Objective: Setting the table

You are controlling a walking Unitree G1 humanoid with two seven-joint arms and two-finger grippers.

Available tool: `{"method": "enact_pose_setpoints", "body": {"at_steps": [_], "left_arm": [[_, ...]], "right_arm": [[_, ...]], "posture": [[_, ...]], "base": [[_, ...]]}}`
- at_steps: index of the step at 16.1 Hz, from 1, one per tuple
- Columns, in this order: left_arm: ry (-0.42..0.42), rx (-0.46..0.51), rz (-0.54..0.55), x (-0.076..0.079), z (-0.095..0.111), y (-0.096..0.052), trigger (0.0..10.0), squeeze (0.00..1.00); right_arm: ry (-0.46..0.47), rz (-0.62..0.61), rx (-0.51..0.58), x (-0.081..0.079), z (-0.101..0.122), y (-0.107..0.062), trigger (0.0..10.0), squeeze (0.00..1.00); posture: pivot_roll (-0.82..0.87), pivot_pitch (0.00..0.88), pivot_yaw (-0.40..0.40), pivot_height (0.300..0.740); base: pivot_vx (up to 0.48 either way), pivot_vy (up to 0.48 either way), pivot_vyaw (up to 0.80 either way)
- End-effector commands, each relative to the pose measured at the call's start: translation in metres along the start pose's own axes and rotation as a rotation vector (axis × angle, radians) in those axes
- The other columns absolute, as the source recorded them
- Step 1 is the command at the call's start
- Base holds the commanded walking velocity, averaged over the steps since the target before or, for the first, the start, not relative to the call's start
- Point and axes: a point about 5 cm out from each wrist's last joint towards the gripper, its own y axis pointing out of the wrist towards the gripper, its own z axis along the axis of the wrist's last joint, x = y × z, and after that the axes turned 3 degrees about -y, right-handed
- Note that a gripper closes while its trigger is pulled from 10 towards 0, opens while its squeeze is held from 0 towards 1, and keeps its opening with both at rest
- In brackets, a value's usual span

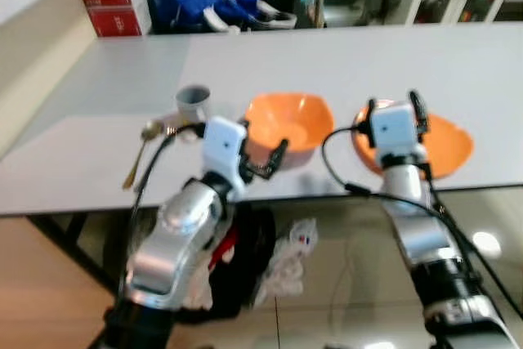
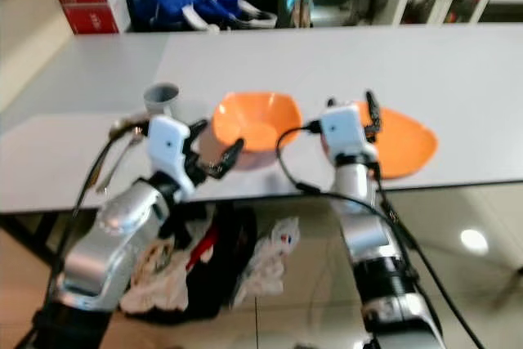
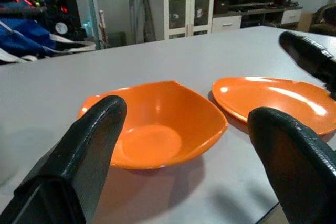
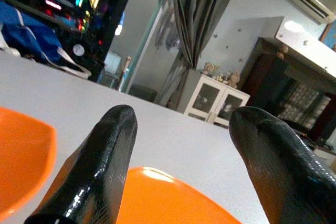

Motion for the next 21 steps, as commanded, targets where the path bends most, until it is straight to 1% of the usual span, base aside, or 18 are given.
{"method": "enact_pose_setpoints", "body": {"at_steps": [1, 3, 4, 5, 8, 9, 11, 12, 14, 16, 17, 18, 19, 20, 21], "left_arm": [[-0.002, 0.005, 0.0, 0.001, 0.003, 0.002, 10.0, 0.0], [0.0, 0.0, 0.005, 0.001, 0.002, 0.002, 10.0, 0.0], [0.004, -0.001, 0.014, 0.001, 0.001, 0.002, 10.0, 0.0], [0.024, -0.013, 0.038, -0.002, -0.001, 0.002, 10.0, 0.0], [0.023, -0.042, 0.096, -0.01, -0.006, 0.002, 10.0, 0.0], [0.003, -0.062, 0.114, -0.015, -0.008, 0.002, 10.0, 0.0], [-0.078, -0.169, 0.146, -0.028, -0.019, 0.005, 10.0, 0.0], [-0.114, -0.196, 0.151, -0.032, -0.021, 0.008, 10.0, 0.0], [-0.179, -0.211, 0.149, -0.037, -0.02, 0.016, 10.0, 0.0], [-0.216, -0.215, 0.156, -0.041, -0.02, 0.02, 10.0, 0.0], [-0.249, -0.222, 0.156, -0.043, -0.02, 0.024, 10.0, 0.0], [-0.316, -0.228, 0.147, -0.049, -0.019, 0.041, 10.0, 0.0], [-0.323, -0.229, 0.146, -0.049, -0.018, 0.044, 10.0, 0.0], [-0.353, -0.235, 0.145, -0.051, -0.018, 0.053, 10.0, 0.0], [-0.36, -0.233, 0.143, -0.052, -0.018, 0.059, 10.0, 0.0]], "right_arm": [[0.004, 0.008, 0.026, 0.003, 0.006, 0.003, 10.0, 0.0], [0.004, 0.012, 0.022, 0.003, 0.006, 0.003, 10.0, 0.0], [0.019, 0.0, 0.017, 0.004, 0.006, 0.003, 10.0, 0.0], [0.019, 0.0, 0.017, 0.004, 0.006, 0.003, 10.0, 0.0], [0.021, 0.023, 0.014, 0.0, 0.005, 0.002, 10.0, 0.0], [0.022, 0.025, 0.014, 0.0, 0.005, 0.002, 10.0, 0.0], [0.023, 0.024, 0.02, -0.001, 0.006, 0.002, 10.0, 0.0], [0.023, 0.022, 0.021, -0.001, 0.006, 0.001, 10.0, 0.0], [0.024, 0.02, 0.023, -0.001, 0.007, 0.001, 10.0, 0.0], [0.025, 0.019, 0.026, -0.001, 0.007, 0.001, 10.0, 0.0], [0.026, 0.017, 0.028, 0.0, 0.008, 0.001, 10.0, 0.0], [0.026, 0.014, 0.035, 0.0, 0.009, 0.0, 10.0, 0.0], [0.026, 0.014, 0.037, 0.0, 0.01, 0.0, 10.0, 0.0], [0.025, 0.013, 0.044, 0.001, 0.012, -0.001, 10.0, 0.0], [0.023, 0.012, 0.048, 0.002, 0.012, -0.002, 10.0, 0.0]], "posture": [[-0.05, 0.0, 0.038, 0.728], [-0.05, 0.0, 0.038, 0.728], [-0.05, 0.0, 0.038, 0.728], [-0.05, 0.0, 0.038, 0.728], [-0.05, 0.0, 0.04, 0.728], [-0.05, 0.0, 0.041, 0.728], [-0.06, 0.0, 0.049, 0.728], [-0.06, 0.0, 0.051, 0.728], [-0.06, 0.0, 0.055, 0.728], [-0.07, 0.0, 0.058, 0.728], [-0.07, 0.0, 0.058, 0.728], [-0.08, 0.0, 0.06, 0.728], [-0.08, 0.0, 0.061, 0.728], [-0.1, 0.0, 0.066, 0.728], [-0.11, 0.0, 0.069, 0.728]], "base": [[0.405, -0.255, 0.41], [0.409, -0.249, 0.69], [0.416, 0.0, 0.0], [0.0, 0.0, 0.0], [0.0, 0.0, 0.0], [0.0, 0.0, 0.0], [0.0, 0.0, 0.0], [0.0, 0.0, 0.0], [0.0, 0.0, 0.0], [0.0, 0.0, 0.0], [0.0, 0.0, 0.0], [0.0, 0.0, 0.0], [0.0, 0.0, 0.0], [0.0, 0.0, 0.0], [0.0, 0.0, 0.0]]}}
